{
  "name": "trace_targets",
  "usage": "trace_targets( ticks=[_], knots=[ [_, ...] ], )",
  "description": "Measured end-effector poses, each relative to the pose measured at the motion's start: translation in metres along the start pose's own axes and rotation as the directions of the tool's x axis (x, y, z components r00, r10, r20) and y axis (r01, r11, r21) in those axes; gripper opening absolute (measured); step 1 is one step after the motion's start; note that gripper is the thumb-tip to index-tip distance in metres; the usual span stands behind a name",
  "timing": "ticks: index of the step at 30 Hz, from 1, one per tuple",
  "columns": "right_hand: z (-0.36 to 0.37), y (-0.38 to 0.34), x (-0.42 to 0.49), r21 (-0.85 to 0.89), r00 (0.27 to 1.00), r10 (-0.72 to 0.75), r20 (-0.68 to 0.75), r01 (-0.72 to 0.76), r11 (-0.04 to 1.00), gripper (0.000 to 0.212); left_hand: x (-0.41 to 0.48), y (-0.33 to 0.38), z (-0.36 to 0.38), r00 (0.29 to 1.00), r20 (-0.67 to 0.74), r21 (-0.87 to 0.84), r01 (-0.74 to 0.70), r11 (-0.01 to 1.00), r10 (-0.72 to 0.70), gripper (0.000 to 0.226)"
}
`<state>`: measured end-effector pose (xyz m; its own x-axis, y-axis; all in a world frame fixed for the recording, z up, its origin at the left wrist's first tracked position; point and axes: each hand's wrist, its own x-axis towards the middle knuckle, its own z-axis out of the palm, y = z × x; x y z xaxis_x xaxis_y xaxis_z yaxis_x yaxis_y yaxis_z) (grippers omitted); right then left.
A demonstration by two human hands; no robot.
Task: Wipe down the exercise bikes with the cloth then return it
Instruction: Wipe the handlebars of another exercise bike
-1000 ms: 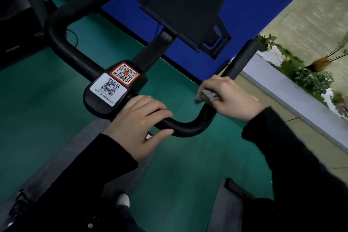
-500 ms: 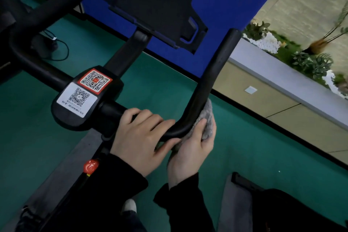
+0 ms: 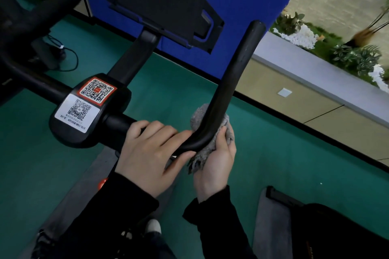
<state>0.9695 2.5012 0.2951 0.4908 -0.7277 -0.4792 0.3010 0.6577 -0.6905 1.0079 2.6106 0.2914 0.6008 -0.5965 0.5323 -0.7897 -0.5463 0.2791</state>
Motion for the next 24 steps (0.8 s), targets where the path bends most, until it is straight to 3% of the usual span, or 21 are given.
trace_targets(
  ticks=[7,17,24],
  knots=[
    [-0.003,0.006,-0.004,-0.045,0.995,-0.082,0.063,0.085,0.995,0.026,0.0,0.0,-0.002,0.999,0.052,0.021,0.005,1.0,-0.006,0.033],
    [0.0,0.009,-0.013,0.022,0.999,0.019,-0.025,-0.019,1.0,0.033,0.001,0.001,-0.01,0.988,0.155,0.007,0.02,1.0,-0.021,0.034],
    [0.011,-0.004,0.002,-0.094,0.992,-0.09,-0.084,0.082,0.992,0.027,0.004,0.004,-0.017,0.977,0.207,0.004,0.049,0.999,-0.049,0.035]
  ],
)
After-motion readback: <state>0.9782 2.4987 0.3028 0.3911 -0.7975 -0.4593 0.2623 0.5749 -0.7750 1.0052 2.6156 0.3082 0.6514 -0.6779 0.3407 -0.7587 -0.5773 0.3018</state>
